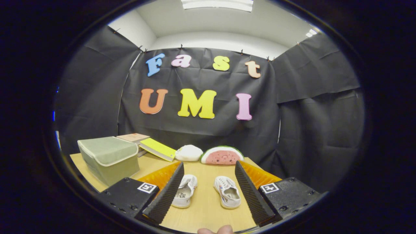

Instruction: Open the storage box then place both shoes into the box .Put the left shoe in first, then the right shoe, with the right side of both shoes facing outward in a uniform manner.

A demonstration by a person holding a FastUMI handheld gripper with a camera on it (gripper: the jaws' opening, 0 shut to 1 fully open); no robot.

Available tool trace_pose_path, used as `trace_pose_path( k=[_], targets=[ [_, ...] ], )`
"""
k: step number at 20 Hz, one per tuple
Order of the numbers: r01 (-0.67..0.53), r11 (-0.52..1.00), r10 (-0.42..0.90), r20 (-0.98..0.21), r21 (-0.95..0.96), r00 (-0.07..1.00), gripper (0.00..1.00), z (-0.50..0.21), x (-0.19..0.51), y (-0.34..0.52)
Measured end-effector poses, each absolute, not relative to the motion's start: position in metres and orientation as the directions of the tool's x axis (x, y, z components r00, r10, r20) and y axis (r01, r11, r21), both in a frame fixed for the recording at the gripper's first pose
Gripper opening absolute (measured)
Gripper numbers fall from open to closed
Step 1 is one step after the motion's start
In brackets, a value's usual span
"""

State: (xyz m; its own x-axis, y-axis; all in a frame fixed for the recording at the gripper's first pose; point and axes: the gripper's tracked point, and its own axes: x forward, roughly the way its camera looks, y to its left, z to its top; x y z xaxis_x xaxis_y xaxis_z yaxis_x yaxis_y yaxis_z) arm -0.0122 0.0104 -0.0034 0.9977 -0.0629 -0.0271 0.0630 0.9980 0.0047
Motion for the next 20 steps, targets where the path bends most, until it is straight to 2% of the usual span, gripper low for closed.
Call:
trace_pose_path(
  k=[11, 20],
  targets=[
    [0.053, 0.998, -0.052, -0.028, 0.022, 0.998, 1.00, 0.004, -0.024, 0.042],
    [-0.041, 0.999, 0.043, -0.044, 0.031, 0.998, 1.00, 0.001, -0.009, 0.073]
  ],
)
